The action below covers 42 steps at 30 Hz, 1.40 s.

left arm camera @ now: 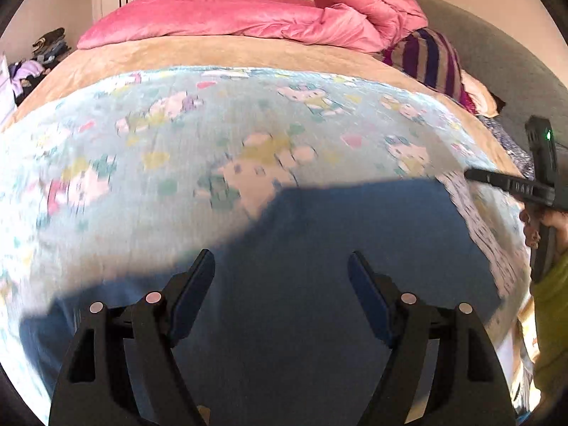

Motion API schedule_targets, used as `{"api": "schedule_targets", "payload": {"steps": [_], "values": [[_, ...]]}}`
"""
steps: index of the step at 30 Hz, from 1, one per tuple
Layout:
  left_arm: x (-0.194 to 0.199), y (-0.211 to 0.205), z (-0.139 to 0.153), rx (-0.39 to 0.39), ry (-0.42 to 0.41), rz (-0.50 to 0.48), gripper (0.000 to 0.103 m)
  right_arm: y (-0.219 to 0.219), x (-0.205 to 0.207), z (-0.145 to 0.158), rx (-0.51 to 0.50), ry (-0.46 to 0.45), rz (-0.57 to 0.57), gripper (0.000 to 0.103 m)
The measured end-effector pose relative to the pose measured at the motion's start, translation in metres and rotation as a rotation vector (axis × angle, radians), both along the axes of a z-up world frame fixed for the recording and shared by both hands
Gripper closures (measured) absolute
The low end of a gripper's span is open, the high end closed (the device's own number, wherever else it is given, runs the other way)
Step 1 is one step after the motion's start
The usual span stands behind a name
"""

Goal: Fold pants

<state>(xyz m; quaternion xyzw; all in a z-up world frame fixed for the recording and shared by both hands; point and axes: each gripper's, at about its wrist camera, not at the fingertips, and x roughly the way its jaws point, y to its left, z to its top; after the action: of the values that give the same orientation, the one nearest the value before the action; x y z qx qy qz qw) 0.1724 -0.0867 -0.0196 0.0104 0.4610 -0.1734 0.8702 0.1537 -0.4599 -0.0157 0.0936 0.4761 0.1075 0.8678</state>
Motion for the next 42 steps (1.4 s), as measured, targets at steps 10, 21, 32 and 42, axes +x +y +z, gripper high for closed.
{"api": "schedule_targets", "payload": {"steps": [10, 21, 32, 42], "values": [[0.068, -0.016, -0.053, -0.014, 0.123, 0.019, 0.027, 0.011, 0.000, -0.033, 0.101, 0.003, 0.071, 0.082], [0.063, -0.031, -0.026, -0.018, -0.002, -0.015, 0.096, 0.012, 0.010, 0.005, -0.010, -0.125, 0.084, 0.089], [0.067, -0.032, -0.049, 0.030, 0.005, -0.041, 0.072, 0.006, 0.004, -0.013, -0.065, -0.077, -0.047, 0.071], [-0.024, -0.023, 0.000, 0.070, -0.092, 0.071, 0.043, 0.057, -0.117, 0.034, -0.071, -0.239, 0.160, 0.062]]}}
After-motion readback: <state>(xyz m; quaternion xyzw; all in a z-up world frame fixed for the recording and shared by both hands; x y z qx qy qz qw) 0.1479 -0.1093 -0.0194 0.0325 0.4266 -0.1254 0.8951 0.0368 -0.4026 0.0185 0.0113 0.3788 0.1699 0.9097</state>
